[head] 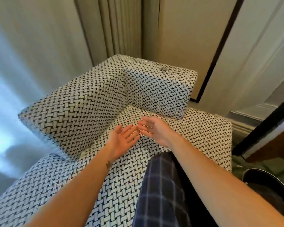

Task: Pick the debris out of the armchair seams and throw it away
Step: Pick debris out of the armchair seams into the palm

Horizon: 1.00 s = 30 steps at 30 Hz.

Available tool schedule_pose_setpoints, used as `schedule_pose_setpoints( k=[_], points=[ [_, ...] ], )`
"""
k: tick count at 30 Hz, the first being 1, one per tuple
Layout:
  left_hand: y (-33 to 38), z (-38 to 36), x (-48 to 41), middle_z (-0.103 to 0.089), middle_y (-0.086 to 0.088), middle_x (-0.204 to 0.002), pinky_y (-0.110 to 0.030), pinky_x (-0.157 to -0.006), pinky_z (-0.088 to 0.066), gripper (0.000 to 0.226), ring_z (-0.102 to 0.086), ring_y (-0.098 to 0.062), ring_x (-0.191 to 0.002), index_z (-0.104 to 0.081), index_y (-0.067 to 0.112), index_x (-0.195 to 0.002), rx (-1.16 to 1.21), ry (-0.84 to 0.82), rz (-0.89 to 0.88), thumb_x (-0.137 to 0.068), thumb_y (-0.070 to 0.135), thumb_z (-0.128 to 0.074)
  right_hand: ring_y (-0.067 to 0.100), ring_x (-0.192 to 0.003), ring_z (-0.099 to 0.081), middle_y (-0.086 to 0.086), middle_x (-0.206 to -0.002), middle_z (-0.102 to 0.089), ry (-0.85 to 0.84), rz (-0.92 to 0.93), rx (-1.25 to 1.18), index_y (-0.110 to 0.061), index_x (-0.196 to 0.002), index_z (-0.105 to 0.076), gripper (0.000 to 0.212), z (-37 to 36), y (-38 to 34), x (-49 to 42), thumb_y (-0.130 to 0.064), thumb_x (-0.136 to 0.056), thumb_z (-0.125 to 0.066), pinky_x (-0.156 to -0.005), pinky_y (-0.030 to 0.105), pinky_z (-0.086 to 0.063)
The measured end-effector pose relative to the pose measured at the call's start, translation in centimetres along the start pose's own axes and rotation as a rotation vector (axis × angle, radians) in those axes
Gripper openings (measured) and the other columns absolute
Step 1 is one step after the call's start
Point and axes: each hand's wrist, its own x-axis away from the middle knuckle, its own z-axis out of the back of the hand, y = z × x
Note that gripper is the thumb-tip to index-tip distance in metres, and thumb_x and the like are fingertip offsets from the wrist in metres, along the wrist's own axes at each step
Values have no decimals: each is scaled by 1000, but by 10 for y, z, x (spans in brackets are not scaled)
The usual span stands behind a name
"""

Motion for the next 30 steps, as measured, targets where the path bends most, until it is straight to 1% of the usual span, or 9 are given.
schedule_pose_setpoints(
  k=[3, 8, 12, 15, 18, 20, 22, 25, 30],
  points=[
    [-1, 65, 14, -64, -23, -136, -52, -116, -40, 54, -58, -38, -129, -47, -1, -144, 175, 69, -1, -107, 38, -39, 22, -113, -68, 7, -118, -74, -70, -42, 65, -11, -124, -63, 28, -37, 20, -18, -24, -108, -44, -105, 39, -51],
    [-4, 129, 33, -62, -25, -140, -52, -117, -39, 61, -56, -38, -134, -44, 0, -148, 343, 45, -20, -102, 40, -46, 23, -116, -66, 8, -119, -74, -194, -96, 187, -9, -124, -65, 28, -85, 47, -41, -22, -107, -48, -106, 40, -48],
    [-3, 160, 48, -54, -25, -148, -52, -120, -34, 66, -51, -39, -139, -41, -2, -150, 426, -19, -11, -101, 42, -48, 17, -114, -65, 0, -120, -73, -244, -50, 482, -19, -117, -69, 25, -119, 62, -57, -26, -105, -48, -91, 29, -49],
    [-7, 183, 51, -43, -28, -156, -54, -126, -20, 73, -40, -41, -146, -34, -4, -153, 490, -73, 5, -105, 51, -37, 15, -130, -53, -5, -140, -62, -272, 53, 861, -21, -130, -67, 35, -134, 74, -71, -36, -102, -53, -110, 31, -37],
    [-10, 193, 45, -39, -31, -157, -58, -125, -18, 83, -32, -43, -150, -31, -8, -153, 540, -119, 3, -103, 58, -35, 16, -135, -49, -2, -147, -55, -329, 116, 1108, -19, -141, -59, 42, -143, 85, -84, -37, -104, -47, -104, 28, -34],
    [-6, 192, 38, -39, -32, -156, -61, -122, -23, 87, -29, -43, -150, -30, -8, -153, 552, -135, 9, -102, 62, -35, 19, -133, -51, 0, -144, -57, -366, 171, 1230, -16, -140, -60, 41, -149, 91, -95, -29, -103, -48, -103, 27, -37],
    [-3, 193, 32, -40, -31, -156, -62, -120, -26, 90, -29, -43, -150, -30, -7, -154, 546, -138, 38, -100, 64, -34, 24, -124, -58, 6, -134, -64, -377, 293, 1379, -11, -130, -67, 36, -153, 97, -109, -23, -99, -52, -100, 29, -45],
    [-3, 196, 26, -43, -31, -154, -62, -120, -29, 90, -33, -42, -149, -33, -7, -153, 554, -136, 59, -99, 64, -36, 29, -111, -59, 10, -112, -66, -343, 438, 1644, -8, -109, -70, 33, -158, 103, -124, -32, -96, -51, -92, 38, -49],
    [-6, 201, 21, -40, -31, -156, -60, -124, -22, 90, -33, -42, -149, -32, -6, -154, 535, -164, 41, -98, 64, -38, 27, -140, -35, 5, -143, -55, -351, 451, 1927, -13, -132, -61, 57, -161, 112, -137, -53, -97, -39, -116, 45, -26]
  ],
)
